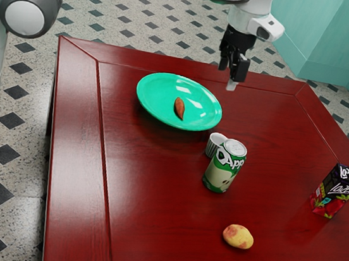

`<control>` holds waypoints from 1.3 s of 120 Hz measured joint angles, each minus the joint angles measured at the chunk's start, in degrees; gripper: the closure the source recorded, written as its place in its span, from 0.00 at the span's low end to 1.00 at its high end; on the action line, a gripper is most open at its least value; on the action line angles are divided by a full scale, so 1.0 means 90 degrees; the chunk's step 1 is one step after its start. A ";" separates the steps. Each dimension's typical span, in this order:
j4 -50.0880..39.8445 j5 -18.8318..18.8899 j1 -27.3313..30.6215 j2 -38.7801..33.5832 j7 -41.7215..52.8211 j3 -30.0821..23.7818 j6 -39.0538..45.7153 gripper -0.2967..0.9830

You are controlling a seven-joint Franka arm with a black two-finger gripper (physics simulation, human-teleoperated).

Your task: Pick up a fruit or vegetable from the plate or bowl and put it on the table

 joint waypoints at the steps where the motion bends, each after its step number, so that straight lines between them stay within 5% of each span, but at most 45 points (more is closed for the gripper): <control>1: 0.0001 0.0002 0.0002 0.0000 0.0000 -0.0001 -0.0001 0.23; 38: 0.0088 -0.0150 0.0148 -0.0002 -0.0273 -0.0003 -0.0028 0.23; 57: 0.0251 -0.0013 0.0081 0.0109 -0.1892 -0.0006 -0.0080 0.23; 87: 0.0482 -0.0124 0.1178 0.0694 -0.3944 0.0012 0.0161 0.23; 104: 0.0451 0.0284 0.1187 0.0972 -0.4862 -0.0015 0.0354 0.23; 144: 0.0405 0.0012 0.1810 0.1253 -0.6856 0.0018 0.0329 0.23; 156: -0.0491 -0.0024 0.1816 0.0759 -0.7302 0.0001 0.0397 0.23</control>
